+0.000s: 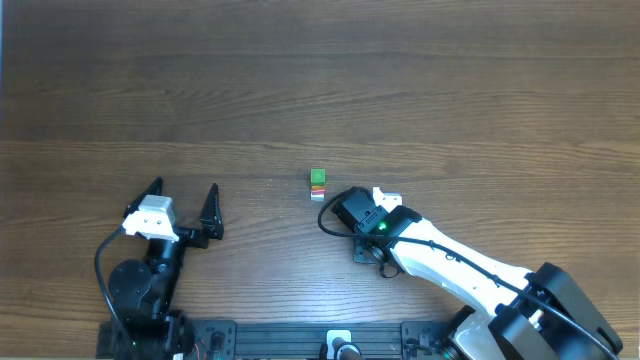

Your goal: Stack Cubes

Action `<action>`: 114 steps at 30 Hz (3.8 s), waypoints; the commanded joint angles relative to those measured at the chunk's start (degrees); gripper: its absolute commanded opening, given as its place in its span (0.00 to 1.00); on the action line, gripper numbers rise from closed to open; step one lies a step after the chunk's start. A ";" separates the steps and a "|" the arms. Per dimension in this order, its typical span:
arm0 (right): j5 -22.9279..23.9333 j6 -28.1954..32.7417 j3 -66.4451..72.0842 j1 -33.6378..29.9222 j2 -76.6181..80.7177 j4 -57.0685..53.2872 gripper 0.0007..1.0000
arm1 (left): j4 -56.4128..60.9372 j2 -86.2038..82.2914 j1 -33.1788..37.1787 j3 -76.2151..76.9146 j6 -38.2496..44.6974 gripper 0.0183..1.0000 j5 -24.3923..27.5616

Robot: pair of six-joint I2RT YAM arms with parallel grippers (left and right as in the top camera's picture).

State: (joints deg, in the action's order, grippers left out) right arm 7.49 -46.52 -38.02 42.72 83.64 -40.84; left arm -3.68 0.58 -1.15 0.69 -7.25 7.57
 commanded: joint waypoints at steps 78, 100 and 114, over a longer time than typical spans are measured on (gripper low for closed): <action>-1.66 6.32 -63.36 0.09 29.83 -31.78 0.01 | 0.02 -0.42 0.31 -0.35 0.83 1.00 0.72; -1.66 6.29 -60.52 0.09 29.94 -29.20 0.01 | 0.02 -0.42 0.31 -0.35 0.83 1.00 0.72; -1.66 5.84 -59.25 0.09 29.94 -28.59 0.01 | 0.02 -0.42 0.31 -0.35 0.85 1.00 0.72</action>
State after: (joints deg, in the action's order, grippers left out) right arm 5.93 -40.32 -97.60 42.44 112.73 -69.69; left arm -3.66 0.58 -1.15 0.69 -7.25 7.57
